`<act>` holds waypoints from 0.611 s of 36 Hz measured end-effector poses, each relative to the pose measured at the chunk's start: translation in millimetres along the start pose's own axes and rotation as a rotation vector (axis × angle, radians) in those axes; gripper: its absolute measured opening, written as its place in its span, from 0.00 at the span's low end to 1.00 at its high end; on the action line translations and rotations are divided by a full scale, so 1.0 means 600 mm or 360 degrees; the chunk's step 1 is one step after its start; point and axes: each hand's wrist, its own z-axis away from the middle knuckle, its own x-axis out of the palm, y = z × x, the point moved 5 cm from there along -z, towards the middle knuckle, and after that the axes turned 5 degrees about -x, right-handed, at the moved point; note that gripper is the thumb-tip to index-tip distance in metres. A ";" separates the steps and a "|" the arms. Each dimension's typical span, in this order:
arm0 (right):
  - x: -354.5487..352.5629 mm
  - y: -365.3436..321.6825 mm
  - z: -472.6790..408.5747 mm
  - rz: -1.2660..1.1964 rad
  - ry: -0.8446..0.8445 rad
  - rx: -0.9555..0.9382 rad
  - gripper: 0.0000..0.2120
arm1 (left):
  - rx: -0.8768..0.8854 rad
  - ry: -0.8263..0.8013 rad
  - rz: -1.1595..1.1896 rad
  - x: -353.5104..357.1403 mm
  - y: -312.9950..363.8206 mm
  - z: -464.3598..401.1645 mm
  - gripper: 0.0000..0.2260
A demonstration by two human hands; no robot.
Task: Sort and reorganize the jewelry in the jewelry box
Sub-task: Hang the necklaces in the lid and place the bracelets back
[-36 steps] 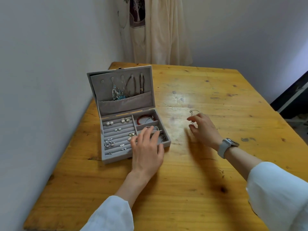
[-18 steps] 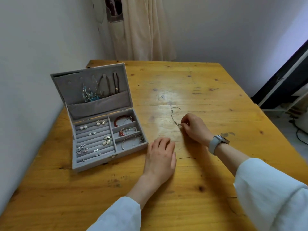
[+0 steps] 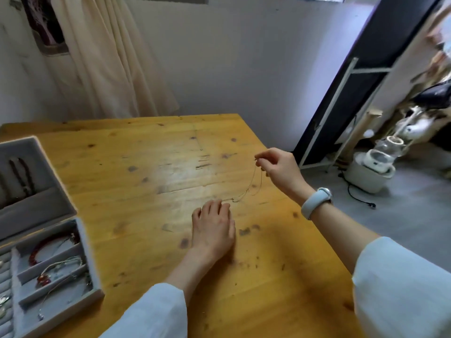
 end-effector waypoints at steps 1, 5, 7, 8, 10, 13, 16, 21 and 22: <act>-0.011 0.005 -0.007 0.0008 0.0017 -0.0003 0.07 | 0.0022 -0.0002 0.0002 0.005 0.010 -0.013 0.19; -0.043 0.020 -0.021 -0.0022 0.0037 0.0013 0.06 | 0.0046 -0.0002 0.0041 0.022 0.038 -0.054 0.20; -0.051 0.022 -0.025 -0.0023 -0.0030 0.0025 0.06 | -0.0002 -0.0009 0.0062 0.031 0.041 -0.063 0.23; -0.053 0.020 -0.026 -0.0031 -0.0087 0.0034 0.06 | -0.0008 0.0006 0.0088 0.034 0.042 -0.067 0.24; -0.054 0.009 -0.028 -0.0101 -0.0242 0.0040 0.06 | 0.0022 0.0041 0.0265 0.036 0.044 -0.076 0.27; -0.049 -0.017 -0.028 -0.0224 -0.0521 0.0000 0.07 | 0.0036 -0.0067 0.0802 0.024 0.051 -0.100 0.36; -0.048 -0.030 -0.027 -0.0407 -0.0646 0.0007 0.08 | -0.0019 -0.0409 0.1505 -0.005 0.066 -0.116 0.41; -0.062 0.015 -0.026 -0.0658 -0.0429 0.0232 0.08 | -0.0012 -0.0802 0.1900 -0.022 0.076 -0.111 0.23; -0.065 0.034 -0.023 -0.0694 -0.0369 0.0309 0.08 | -0.0077 -0.0821 0.1977 -0.019 0.070 -0.110 0.18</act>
